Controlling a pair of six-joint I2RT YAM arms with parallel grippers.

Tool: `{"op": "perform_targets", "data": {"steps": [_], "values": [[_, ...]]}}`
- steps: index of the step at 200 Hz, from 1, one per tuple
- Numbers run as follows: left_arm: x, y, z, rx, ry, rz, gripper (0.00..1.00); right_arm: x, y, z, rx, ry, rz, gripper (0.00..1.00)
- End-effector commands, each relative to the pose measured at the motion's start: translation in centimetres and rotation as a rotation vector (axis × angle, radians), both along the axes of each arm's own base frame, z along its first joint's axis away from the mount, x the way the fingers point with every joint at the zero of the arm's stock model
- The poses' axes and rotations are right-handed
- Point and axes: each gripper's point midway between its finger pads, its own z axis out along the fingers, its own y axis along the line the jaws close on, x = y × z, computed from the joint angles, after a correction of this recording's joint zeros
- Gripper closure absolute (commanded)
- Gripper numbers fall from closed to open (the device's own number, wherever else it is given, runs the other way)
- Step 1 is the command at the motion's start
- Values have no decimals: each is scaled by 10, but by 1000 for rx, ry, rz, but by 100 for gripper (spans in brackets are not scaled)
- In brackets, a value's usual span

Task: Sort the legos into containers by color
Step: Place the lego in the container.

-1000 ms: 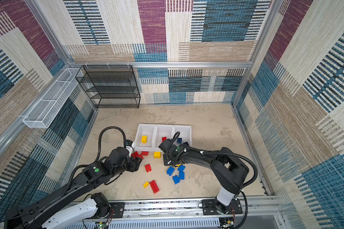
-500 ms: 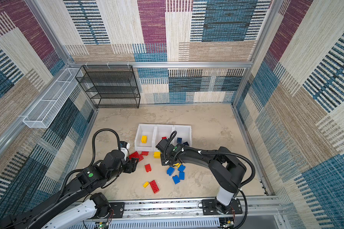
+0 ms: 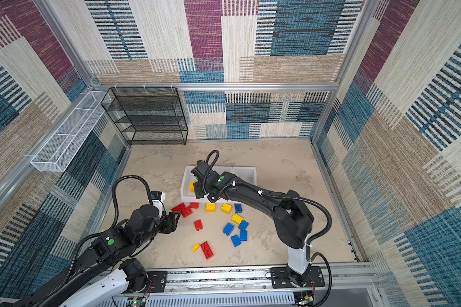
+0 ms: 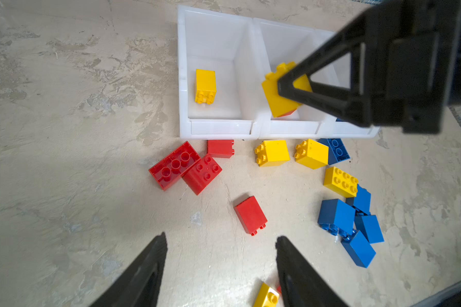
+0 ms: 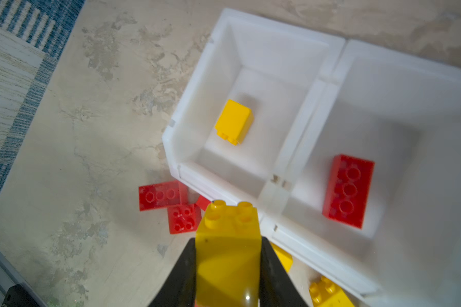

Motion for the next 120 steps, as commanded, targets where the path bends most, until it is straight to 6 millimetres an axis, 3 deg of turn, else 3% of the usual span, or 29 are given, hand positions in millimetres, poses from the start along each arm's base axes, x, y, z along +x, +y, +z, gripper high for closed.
{"op": "perform_targets", "data": {"steps": [1,56,120], "values": [[-3,3,-6,-20,27,30,32,21,15,6,-22,-55,37,71],[-5,-5,-5,-58,23,-6,32,74,27,-10,-54,-65,-20,71],[-7,-8,-6,-59,38,-20,32,77,24,-37,-77,-18,-40,68]]}}
